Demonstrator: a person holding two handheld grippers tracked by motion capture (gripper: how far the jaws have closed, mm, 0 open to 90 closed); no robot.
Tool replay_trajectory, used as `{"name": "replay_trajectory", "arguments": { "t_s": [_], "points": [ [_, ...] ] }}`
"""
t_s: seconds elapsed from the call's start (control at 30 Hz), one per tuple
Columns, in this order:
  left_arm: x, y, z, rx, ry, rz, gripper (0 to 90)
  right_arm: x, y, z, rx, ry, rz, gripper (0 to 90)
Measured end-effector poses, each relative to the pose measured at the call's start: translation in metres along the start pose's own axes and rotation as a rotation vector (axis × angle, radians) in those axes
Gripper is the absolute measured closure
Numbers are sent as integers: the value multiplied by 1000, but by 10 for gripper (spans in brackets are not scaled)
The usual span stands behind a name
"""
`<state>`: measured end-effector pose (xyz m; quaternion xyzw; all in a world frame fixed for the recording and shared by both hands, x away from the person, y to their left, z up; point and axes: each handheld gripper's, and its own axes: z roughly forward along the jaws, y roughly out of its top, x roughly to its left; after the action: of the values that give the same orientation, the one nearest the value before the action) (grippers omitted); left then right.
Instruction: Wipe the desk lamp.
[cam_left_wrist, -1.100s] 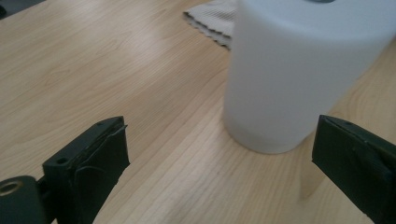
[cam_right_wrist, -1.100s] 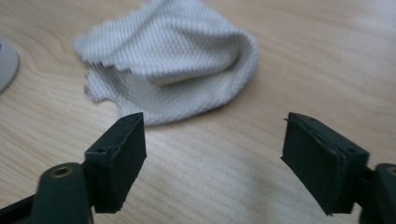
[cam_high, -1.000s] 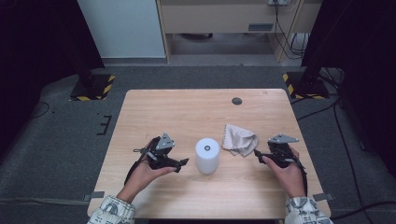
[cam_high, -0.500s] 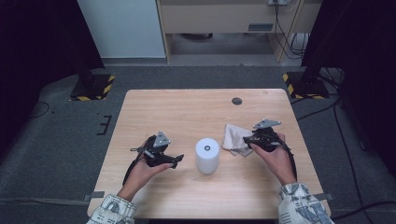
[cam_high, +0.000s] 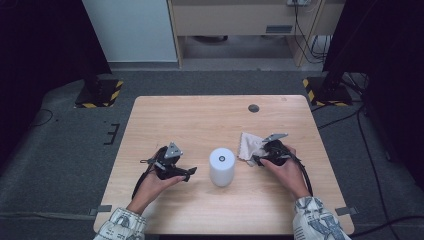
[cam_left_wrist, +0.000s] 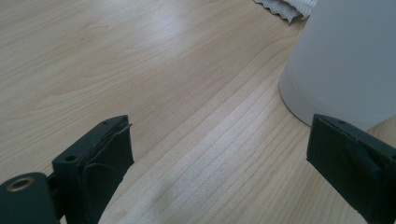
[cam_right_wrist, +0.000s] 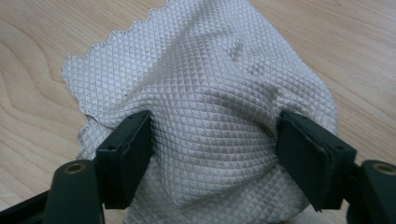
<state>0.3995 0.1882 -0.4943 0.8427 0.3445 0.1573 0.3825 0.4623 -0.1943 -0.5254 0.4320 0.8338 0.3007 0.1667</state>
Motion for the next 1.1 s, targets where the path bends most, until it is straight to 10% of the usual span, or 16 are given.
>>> {"name": "replay_trajectory", "arguments": {
  "t_s": [0.4, 1.1],
  "points": [
    [-8, 1, 4, 8, -20, 24, 62, -6, -5, -7, -39, 3, 6, 748],
    [-34, 8, 6, -13, -84, 81, 50, 28, 32, -78, -222, 227, -29, 798]
  ]
}}
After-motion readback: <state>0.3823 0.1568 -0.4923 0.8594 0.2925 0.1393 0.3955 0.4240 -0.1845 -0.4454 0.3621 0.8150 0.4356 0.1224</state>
